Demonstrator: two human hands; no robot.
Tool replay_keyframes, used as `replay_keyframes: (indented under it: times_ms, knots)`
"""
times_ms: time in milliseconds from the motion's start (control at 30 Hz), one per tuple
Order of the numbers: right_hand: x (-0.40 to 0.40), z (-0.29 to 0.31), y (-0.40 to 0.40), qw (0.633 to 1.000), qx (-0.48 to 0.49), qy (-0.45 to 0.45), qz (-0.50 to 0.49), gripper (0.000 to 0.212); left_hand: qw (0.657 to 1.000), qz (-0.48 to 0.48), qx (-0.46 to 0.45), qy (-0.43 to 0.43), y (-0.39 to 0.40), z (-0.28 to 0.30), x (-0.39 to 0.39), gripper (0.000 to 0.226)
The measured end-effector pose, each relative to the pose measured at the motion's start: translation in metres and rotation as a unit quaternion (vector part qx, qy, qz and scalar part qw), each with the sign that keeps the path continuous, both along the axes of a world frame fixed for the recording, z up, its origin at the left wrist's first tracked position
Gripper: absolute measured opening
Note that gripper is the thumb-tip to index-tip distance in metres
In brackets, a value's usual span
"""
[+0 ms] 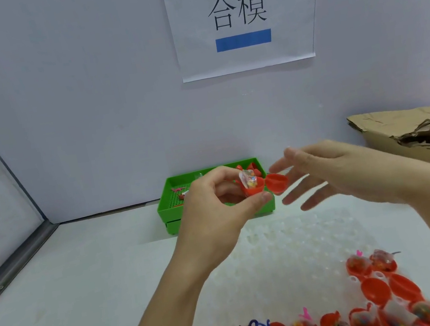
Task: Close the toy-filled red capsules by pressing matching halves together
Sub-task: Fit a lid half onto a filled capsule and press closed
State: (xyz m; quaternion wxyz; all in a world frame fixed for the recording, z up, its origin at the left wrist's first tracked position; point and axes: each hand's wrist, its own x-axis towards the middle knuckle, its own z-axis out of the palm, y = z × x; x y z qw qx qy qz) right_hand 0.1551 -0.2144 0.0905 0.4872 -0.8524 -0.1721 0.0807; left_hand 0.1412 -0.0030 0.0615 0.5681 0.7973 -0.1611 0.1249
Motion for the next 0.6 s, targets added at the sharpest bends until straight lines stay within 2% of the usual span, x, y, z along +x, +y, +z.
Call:
replay_keyframes:
  times_ms: [100, 200, 400, 600]
  knots:
    - [-0.001, 0.0, 0.0, 0.998, 0.016, -0.03, 0.047, 0.04, 1.0, 0.016, -0.008, -0.012, -0.001, 0.0, 0.001, 0.024]
    - [0.002, 0.0, 0.003, 0.994, 0.045, -0.099, -0.006, 0.018, 1.0, 0.023, 0.003, -0.017, -0.001, -0.001, 0.001, 0.024]
    - [0.001, -0.001, 0.009, 0.99, 0.088, -0.106, -0.018, 0.02, 0.999, 0.021, -0.002, -0.025, -0.003, -0.003, 0.002, 0.025]
    - [-0.001, 0.002, 0.009, 0.984, 0.13, -0.114, -0.048, 0.02, 0.995, -0.024, -0.09, -0.029, -0.004, -0.002, 0.001, 0.024]
